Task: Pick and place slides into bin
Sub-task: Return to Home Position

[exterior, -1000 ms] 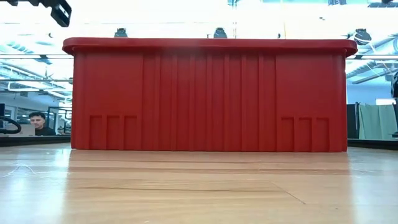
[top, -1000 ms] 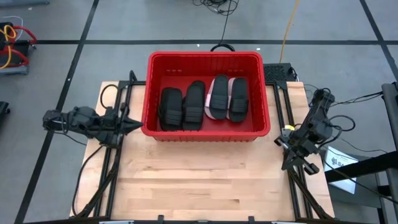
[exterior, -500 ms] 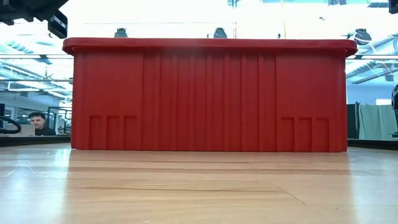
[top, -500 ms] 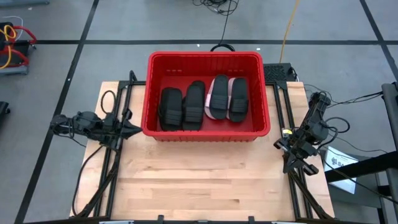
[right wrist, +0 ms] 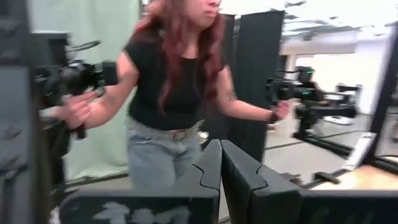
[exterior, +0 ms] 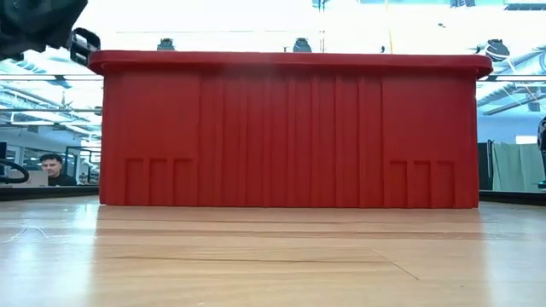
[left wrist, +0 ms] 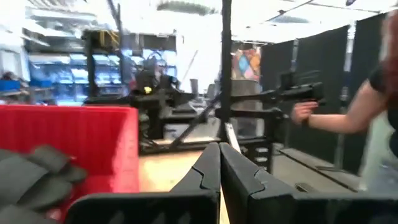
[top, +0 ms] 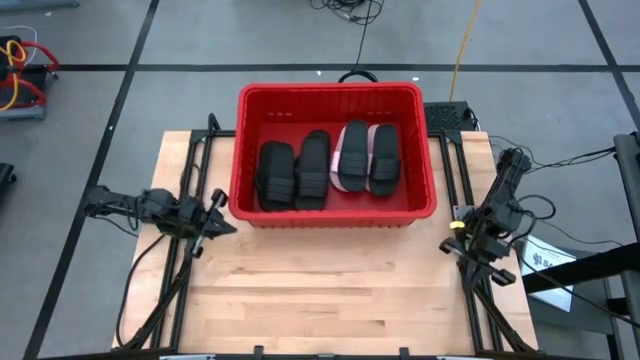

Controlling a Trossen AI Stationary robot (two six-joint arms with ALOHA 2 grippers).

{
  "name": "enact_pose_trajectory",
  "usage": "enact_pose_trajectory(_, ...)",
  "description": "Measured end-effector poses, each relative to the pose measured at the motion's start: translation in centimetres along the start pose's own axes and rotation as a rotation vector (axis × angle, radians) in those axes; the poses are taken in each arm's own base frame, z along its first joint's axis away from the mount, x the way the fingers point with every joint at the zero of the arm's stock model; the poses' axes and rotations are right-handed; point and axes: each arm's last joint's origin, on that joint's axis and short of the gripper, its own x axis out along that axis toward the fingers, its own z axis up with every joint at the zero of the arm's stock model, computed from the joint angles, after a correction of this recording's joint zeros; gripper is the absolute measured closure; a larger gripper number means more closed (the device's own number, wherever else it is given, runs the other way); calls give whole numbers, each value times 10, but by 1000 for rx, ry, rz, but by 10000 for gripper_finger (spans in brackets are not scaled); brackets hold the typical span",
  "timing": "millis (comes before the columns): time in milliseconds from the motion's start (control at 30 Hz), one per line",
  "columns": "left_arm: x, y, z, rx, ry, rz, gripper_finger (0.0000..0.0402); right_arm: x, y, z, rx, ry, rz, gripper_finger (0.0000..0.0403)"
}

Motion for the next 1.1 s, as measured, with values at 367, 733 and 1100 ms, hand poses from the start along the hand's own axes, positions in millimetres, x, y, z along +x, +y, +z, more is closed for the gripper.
enact_pose_trajectory(367, 2, -3, -25, -21, 72, -138, 400, 2, 2, -12, -7, -9, 54, 403)
enact_pose_trajectory(733, 1, -6, -28, -59, 104, -246, 399, 2, 1, -16, -6, 29, 4, 403)
enact_pose_trajectory(1100, 1, -5, -28, -65, 107, -215, 379, 2, 0, -16, -6, 29, -2, 403)
